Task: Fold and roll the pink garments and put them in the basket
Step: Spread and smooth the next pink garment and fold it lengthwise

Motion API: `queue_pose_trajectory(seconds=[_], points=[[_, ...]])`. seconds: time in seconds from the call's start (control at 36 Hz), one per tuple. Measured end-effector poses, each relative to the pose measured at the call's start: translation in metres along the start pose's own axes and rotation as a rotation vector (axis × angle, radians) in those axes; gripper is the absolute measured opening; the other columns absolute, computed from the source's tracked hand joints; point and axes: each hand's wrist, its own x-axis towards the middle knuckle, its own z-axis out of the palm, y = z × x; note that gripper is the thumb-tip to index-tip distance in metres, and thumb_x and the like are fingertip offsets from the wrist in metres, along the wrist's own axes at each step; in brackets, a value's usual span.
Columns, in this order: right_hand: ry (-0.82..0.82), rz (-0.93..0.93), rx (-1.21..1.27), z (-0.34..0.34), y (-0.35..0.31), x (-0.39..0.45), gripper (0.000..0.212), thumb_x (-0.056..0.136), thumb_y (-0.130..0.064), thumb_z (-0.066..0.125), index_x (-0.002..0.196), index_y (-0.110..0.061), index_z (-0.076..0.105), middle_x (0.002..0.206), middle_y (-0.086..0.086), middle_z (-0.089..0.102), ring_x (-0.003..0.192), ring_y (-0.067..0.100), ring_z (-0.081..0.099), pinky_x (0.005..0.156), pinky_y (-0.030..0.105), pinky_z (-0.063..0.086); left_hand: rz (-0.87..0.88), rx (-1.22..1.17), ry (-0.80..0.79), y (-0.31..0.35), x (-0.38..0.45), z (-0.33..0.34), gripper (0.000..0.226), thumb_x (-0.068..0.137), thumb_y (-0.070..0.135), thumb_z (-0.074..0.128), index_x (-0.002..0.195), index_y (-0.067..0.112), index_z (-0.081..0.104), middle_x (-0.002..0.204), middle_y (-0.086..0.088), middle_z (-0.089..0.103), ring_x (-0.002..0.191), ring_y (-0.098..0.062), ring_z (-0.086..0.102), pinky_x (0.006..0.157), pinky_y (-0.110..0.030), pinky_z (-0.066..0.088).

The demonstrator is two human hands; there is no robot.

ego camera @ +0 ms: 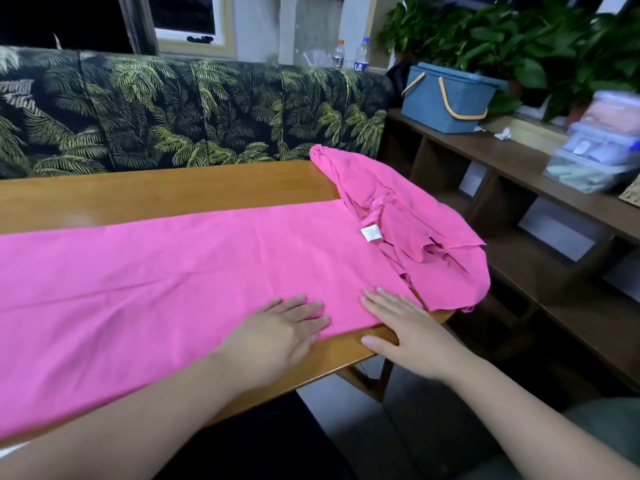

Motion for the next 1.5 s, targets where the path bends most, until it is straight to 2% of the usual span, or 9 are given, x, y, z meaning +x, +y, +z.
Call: queue_pose_trajectory(seconds=[0.11,0.28,0.39,0.47,0.72,0.83,1.11,1.22,1.5], points=[[0.089,0.051,-0.006,-0.007,-0.007,0.004,0.054,0.098,-0.048,0.043,0.148,-0.028,0.034,0.153,-0.018,0.027,0.143,0.002,0.019,0.114,0.021,0.005,0.007,-0.041,0.148,0.005,0.003,-0.008,0.06,0.098,0.041,0.016,0.098,0.018,0.071,0.103,0.004,0.071,0.097,-0.016,0.067,0.084,-0.032,0.054],[0.251,0.094,-0.108,-0.013,-0.003,0.021,0.026,0.103,-0.023,0.036,0.119,-0.015,0.055,0.115,0.001,0.061,0.111,0.021,0.053,0.099,0.032,0.031,-0.091,-0.03,0.032,0.007,-0.005,-0.011,0.079,0.079,0.062,0.011,0.135,0.021,0.049,0.13,0.003,0.056,0.12,-0.019,0.052,0.097,-0.032,0.046],[0.374,0.095,-0.099,-0.024,-0.008,0.035,0.023,0.103,-0.019,0.036,0.112,-0.008,0.055,0.103,0.008,0.064,0.096,0.03,0.056,0.078,0.035,0.029,-0.169,0.031,0.061,-0.002,-0.015,-0.016,0.048,0.092,0.028,0.037,0.139,0.02,0.041,0.13,-0.001,0.052,0.12,-0.024,0.05,0.093,-0.036,0.047],[0.411,0.087,-0.111,-0.034,-0.011,0.044,0.022,0.104,-0.017,0.034,0.112,-0.01,0.052,0.102,0.006,0.063,0.093,0.026,0.055,0.079,0.036,0.03,-0.272,0.108,0.07,-0.011,-0.028,-0.029,0.046,0.089,0.018,0.036,0.135,0.019,0.04,0.129,-0.002,0.05,0.114,-0.025,0.053,0.086,-0.037,0.049],[0.355,0.006,-0.08,-0.029,-0.005,0.04,0.039,0.093,-0.039,0.052,0.125,-0.017,0.051,0.119,-0.002,0.057,0.115,0.018,0.048,0.106,0.036,0.026,-0.549,-0.035,0.201,-0.057,-0.057,-0.047,0.025,0.1,0.038,0.04,0.113,0.024,0.057,0.111,-0.005,0.067,0.101,-0.028,0.063,0.078,-0.036,0.048],[0.406,0.116,-0.037,-0.035,-0.004,0.049,0.041,0.088,-0.027,0.06,0.125,-0.015,0.05,0.124,0.002,0.056,0.12,0.022,0.048,0.107,0.035,0.027,-0.561,-0.083,0.23,-0.068,-0.049,-0.061,0.024,0.1,0.038,0.044,0.11,0.025,0.061,0.11,-0.004,0.068,0.103,-0.028,0.062,0.078,-0.035,0.047],[0.626,0.215,0.233,-0.068,-0.017,0.108,0.036,0.092,-0.017,0.057,0.125,-0.01,0.047,0.118,0.01,0.06,0.105,0.027,0.059,0.085,0.04,0.05,-0.6,-0.263,0.264,-0.135,-0.018,-0.098,0.009,0.094,0.038,0.057,0.093,0.035,0.065,0.096,0.008,0.067,0.091,-0.018,0.057,0.078,-0.032,0.046],[0.659,0.259,0.306,-0.086,-0.016,0.148,0.039,0.093,-0.023,0.06,0.127,-0.011,0.045,0.122,0.007,0.057,0.109,0.023,0.057,0.086,0.034,0.045,-0.615,-0.252,0.29,-0.168,0.003,-0.107,0.016,0.094,0.035,0.058,0.098,0.025,0.07,0.09,0.003,0.064,0.094,-0.026,0.059,0.076,-0.033,0.044],[0.503,0.446,0.403,-0.053,0.013,0.262,0.033,0.096,0.0,0.045,0.128,-0.001,0.041,0.114,0.02,0.062,0.107,0.036,0.059,0.079,0.031,0.04,-0.65,-0.257,0.163,-0.254,0.065,-0.062,0.009,0.092,0.036,0.06,0.086,0.031,0.063,0.091,0.005,0.063,0.095,-0.024,0.061,0.077,-0.032,0.046]])
